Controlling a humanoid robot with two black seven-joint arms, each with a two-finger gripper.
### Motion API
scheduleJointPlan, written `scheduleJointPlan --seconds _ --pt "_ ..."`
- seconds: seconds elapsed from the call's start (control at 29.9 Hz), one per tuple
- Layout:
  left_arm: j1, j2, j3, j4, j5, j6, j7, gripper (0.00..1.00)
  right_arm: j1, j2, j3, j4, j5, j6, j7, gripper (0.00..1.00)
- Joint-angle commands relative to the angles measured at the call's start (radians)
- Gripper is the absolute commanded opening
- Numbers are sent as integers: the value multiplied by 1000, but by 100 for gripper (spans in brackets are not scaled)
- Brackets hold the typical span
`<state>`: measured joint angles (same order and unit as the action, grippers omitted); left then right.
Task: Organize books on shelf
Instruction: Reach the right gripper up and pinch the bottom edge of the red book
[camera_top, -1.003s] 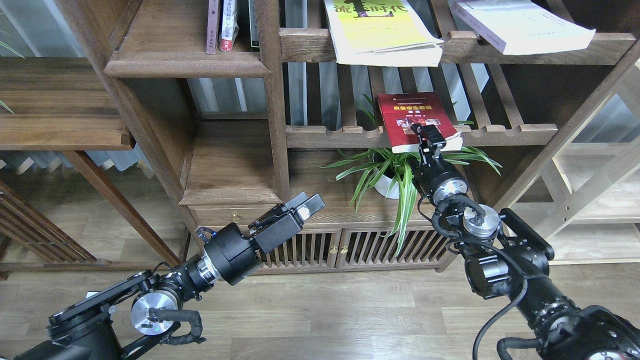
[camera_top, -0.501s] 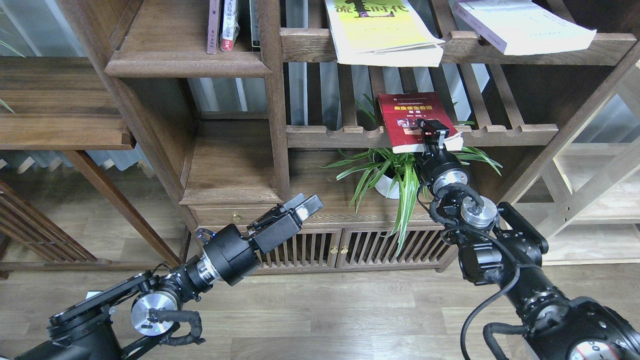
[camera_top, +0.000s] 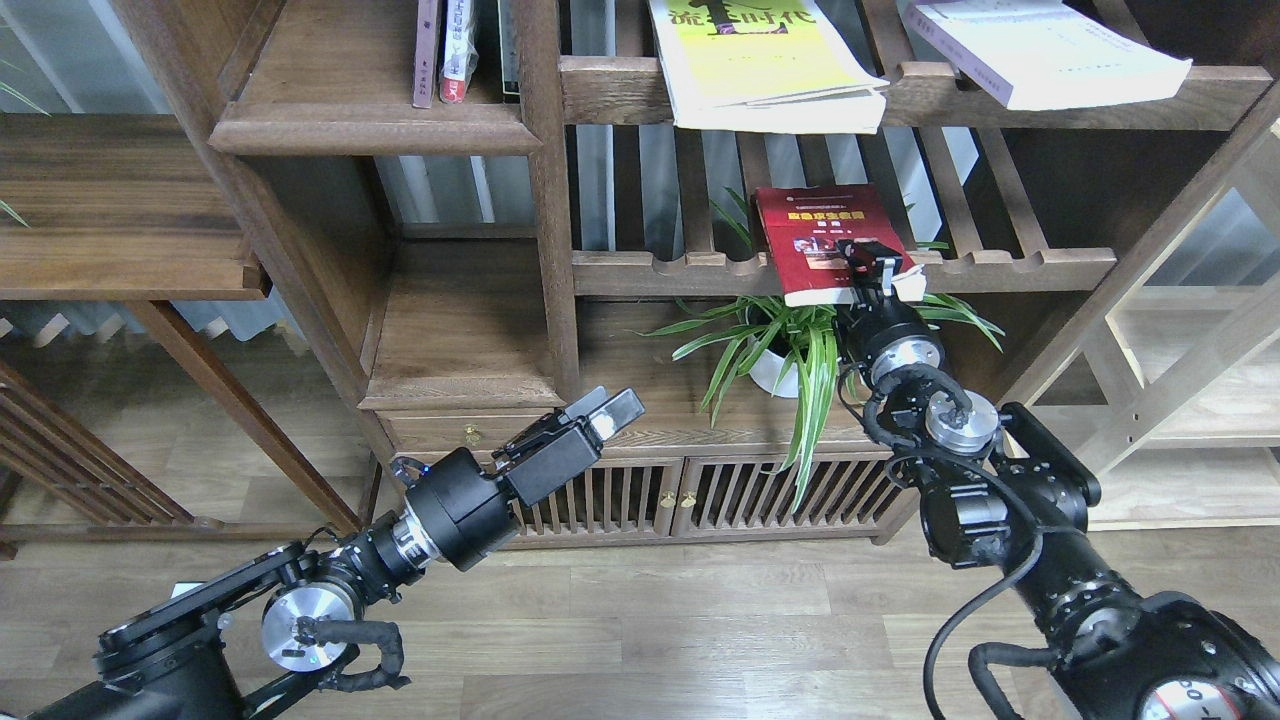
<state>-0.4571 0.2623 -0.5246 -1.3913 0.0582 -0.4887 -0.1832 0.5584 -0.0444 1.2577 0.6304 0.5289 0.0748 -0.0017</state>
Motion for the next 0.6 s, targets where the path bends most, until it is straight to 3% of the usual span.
scheduleJointPlan --seconds 0.0,0.13,0.33,0.57 --pt "0 0 0 0 0 0 -1 99 0 0 0 0 0 2 0 25" --pt "0 0 0 2 0 0 -2 99 0 0 0 0 3 10 2 16" --pt "0 0 -3 3 0 0 -1 99 -6 -2 0 9 6 31 2 14" --pt "-3 -20 -46 40 0 0 13 99 -90 3 -9 89 6 236 3 9"
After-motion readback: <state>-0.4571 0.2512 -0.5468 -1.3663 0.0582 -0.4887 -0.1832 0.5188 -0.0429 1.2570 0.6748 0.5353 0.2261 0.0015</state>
